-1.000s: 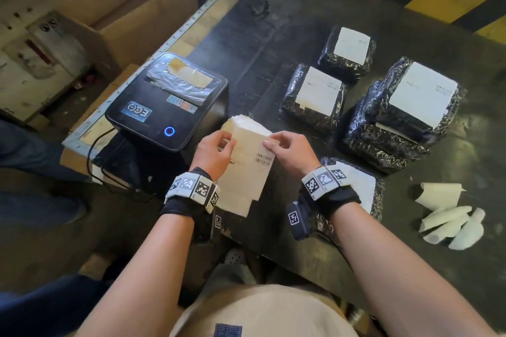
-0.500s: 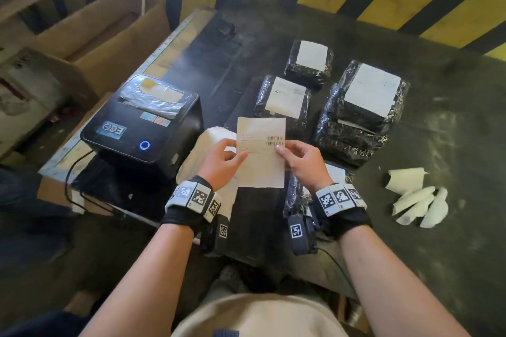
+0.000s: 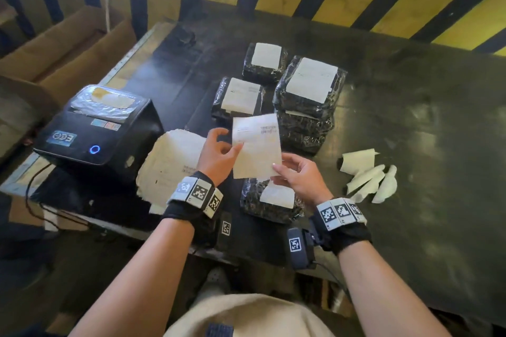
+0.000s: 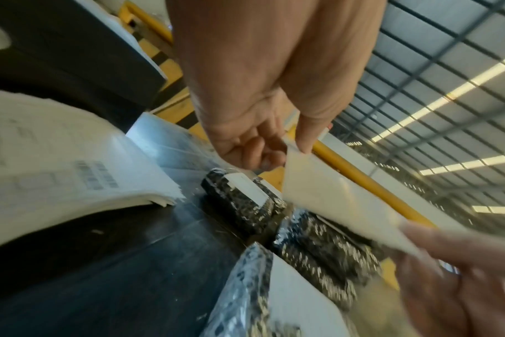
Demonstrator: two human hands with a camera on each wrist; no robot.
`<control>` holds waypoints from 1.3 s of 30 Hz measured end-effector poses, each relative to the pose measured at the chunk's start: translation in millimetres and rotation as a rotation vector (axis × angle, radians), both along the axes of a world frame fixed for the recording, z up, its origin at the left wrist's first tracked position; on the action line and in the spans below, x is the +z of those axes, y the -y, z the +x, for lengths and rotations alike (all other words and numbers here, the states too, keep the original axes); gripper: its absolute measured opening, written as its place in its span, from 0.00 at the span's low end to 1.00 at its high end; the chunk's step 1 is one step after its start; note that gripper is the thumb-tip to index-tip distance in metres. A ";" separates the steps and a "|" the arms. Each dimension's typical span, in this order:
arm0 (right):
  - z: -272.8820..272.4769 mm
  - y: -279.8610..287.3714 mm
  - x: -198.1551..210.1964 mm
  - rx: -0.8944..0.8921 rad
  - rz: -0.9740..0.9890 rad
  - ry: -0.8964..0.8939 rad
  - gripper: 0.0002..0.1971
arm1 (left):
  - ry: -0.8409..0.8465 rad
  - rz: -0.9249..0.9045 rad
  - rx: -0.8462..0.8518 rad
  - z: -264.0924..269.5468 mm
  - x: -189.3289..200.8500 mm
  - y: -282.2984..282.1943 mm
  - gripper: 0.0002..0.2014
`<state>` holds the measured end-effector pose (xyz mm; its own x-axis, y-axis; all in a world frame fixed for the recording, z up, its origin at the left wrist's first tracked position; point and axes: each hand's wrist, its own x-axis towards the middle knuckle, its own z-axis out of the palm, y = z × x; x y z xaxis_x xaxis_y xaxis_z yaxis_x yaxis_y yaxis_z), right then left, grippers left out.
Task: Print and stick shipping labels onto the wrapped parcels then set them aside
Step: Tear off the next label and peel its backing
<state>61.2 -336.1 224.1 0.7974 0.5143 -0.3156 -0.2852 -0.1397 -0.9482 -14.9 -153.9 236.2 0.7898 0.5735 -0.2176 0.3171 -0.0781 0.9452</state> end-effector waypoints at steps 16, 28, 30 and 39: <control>7.0 64.6 10.8 -0.045 0.077 -0.027 0.08 | 0.080 0.653 -0.327 -0.5 -2.9 105.5 0.17; 3.2 74.3 11.5 0.011 0.130 -0.017 0.09 | 0.067 0.488 -0.242 1.3 -3.3 115.3 0.16; 3.3 74.3 11.2 0.013 0.131 0.002 0.08 | 0.056 0.480 -0.242 1.9 -3.6 113.8 0.16; 8.0 72.0 9.4 0.015 0.118 0.047 0.08 | 0.046 0.486 -0.255 6.0 -3.8 109.2 0.17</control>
<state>69.2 -408.0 233.5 0.8020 0.5574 -0.2148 -0.2388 -0.0305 -0.9706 -8.9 -263.1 232.4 0.9194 0.3883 0.0630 0.1898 -0.5780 0.7936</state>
